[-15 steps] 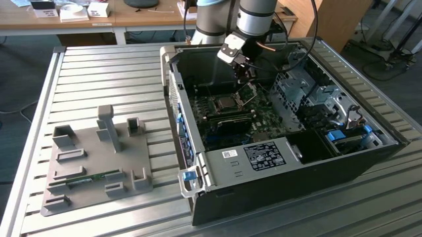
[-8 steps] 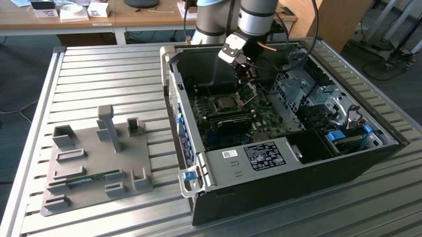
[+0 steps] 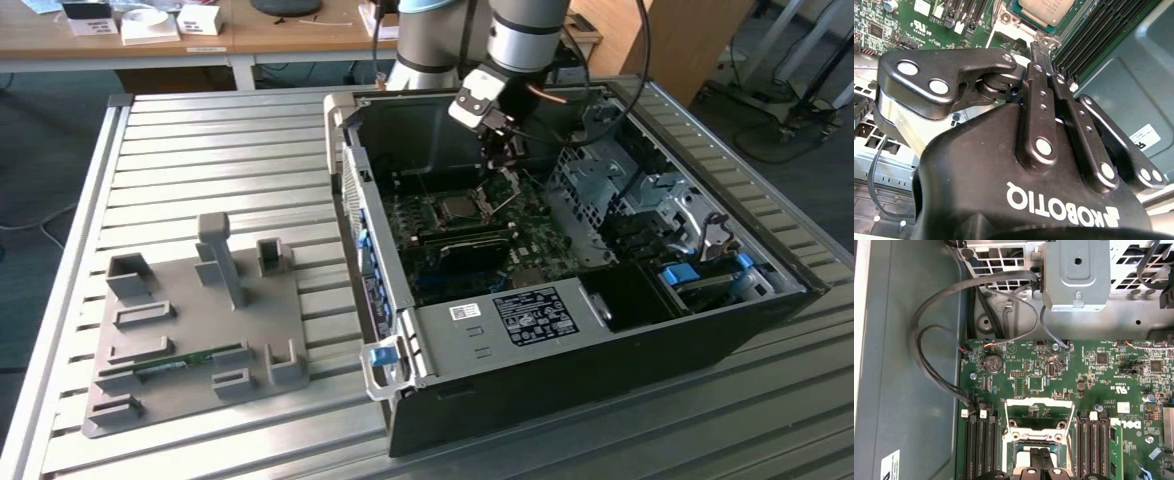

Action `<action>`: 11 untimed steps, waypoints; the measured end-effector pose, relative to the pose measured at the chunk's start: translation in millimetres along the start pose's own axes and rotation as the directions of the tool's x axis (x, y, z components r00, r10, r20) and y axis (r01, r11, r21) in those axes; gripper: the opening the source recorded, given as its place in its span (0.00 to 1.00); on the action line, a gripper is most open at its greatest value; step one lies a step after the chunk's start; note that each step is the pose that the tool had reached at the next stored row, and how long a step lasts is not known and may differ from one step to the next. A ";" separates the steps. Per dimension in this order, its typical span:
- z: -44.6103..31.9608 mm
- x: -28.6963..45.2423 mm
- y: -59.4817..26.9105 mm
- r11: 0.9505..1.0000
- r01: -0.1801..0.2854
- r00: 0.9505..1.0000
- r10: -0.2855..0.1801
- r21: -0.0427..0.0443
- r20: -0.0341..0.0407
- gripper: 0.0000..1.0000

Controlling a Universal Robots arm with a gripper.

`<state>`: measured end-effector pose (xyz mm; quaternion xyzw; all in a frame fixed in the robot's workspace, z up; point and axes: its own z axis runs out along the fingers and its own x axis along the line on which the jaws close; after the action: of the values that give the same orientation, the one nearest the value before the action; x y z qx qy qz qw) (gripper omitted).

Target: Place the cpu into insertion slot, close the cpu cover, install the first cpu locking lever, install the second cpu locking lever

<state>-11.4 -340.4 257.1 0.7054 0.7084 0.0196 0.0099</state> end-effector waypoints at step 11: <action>0.6 0.0 7.8 1.000 0.000 1.000 0.000 0.000 0.000 0.11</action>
<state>-3.6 -340.4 256.8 0.7055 0.7084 0.0196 0.0099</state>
